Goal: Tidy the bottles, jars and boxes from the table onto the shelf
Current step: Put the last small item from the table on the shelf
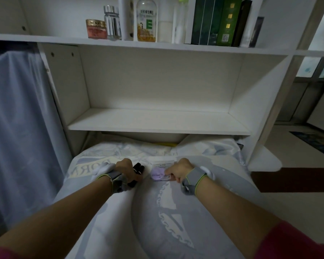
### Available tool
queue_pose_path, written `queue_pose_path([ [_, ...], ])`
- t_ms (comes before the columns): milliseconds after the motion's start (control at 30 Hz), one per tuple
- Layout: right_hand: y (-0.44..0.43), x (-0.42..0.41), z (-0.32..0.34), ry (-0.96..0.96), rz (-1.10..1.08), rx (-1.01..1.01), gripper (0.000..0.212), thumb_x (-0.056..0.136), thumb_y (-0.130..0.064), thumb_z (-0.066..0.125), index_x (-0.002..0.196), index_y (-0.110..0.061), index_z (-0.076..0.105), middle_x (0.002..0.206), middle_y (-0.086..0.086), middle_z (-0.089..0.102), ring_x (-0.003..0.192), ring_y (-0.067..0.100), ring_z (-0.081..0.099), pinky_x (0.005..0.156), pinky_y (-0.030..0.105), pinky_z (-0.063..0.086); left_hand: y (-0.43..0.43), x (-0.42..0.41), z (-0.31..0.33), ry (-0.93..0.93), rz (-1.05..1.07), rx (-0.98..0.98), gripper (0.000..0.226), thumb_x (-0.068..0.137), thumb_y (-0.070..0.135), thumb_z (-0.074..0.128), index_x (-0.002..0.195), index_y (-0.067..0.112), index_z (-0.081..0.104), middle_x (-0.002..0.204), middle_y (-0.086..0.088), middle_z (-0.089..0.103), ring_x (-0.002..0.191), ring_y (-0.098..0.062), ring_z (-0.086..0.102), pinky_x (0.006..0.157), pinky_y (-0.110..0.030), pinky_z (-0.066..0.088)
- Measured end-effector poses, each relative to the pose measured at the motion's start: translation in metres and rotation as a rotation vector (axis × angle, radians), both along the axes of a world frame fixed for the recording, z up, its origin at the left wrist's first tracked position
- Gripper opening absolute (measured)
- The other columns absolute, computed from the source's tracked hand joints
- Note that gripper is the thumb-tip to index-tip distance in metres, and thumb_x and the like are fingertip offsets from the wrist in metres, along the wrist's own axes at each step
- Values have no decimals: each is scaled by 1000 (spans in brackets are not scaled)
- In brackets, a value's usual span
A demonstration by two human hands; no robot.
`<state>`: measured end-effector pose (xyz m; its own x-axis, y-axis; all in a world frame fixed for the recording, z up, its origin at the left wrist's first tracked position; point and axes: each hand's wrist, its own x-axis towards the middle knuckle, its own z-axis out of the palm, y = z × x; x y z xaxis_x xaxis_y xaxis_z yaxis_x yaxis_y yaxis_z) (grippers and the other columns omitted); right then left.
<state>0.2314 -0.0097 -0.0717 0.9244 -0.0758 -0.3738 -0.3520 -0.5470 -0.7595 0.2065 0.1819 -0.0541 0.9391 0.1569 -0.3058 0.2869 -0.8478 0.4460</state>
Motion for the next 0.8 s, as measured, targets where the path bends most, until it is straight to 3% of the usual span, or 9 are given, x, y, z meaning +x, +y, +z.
queue_pose_path([
  [67,-4,0,1,23,-19,50,25,82,-5,67,66,-5,47,56,8,51,48,16,46,33,16,38,0,1,2,11,-4,22,40,75,32,75,88,2,52,85,-18,71,74,-32,72,62,-39,60],
  [200,-14,4,-4,0,-106,174,20,83,-4,65,70,-7,49,68,10,53,55,19,49,51,25,43,0,3,4,25,6,-18,34,76,27,74,87,1,54,88,-17,71,78,-32,71,68,-44,61],
  [333,-28,7,-7,21,-205,301,31,94,2,45,65,-8,42,53,10,43,41,21,39,31,11,29,0,11,-1,1,84,-228,41,74,22,78,94,-10,62,95,-26,70,84,-38,70,73,-52,58],
  [433,-37,7,-5,-6,-205,362,29,91,4,51,65,-5,47,61,9,43,50,20,37,35,16,32,-6,15,1,21,121,-349,40,74,17,79,96,-12,64,94,-26,69,85,-39,70,75,-55,57],
  [500,-45,5,1,-10,-202,407,16,92,4,51,77,0,56,64,10,47,53,22,41,41,21,36,-18,12,7,24,127,-399,38,76,17,79,98,-10,64,96,-24,68,88,-38,69,76,-53,57],
  [567,-51,4,4,-22,-209,456,11,92,6,50,85,4,58,59,11,51,48,24,47,38,21,37,-30,11,13,18,130,-454,30,78,15,78,92,-8,64,96,-22,67,81,-35,69,67,-52,59],
  [633,-62,3,9,-47,-218,459,17,90,7,53,74,1,53,59,11,51,48,22,48,36,18,37,-44,11,20,21,130,-543,24,80,11,75,87,-7,61,95,-23,64,75,-33,67,56,-48,57],
  [733,-79,-1,20,-98,-198,405,20,87,1,60,70,-5,52,69,12,52,61,24,51,52,27,48,-68,11,33,35,119,-616,35,83,12,73,104,-12,60,106,-28,64,91,-39,67,60,-46,57],
  [800,-88,-3,31,-143,-210,385,22,84,-1,66,67,-5,53,66,11,54,56,24,52,50,28,47,-80,10,43,33,96,-659,38,85,13,70,110,-13,58,108,-29,64,82,-35,67,57,-41,58],
])
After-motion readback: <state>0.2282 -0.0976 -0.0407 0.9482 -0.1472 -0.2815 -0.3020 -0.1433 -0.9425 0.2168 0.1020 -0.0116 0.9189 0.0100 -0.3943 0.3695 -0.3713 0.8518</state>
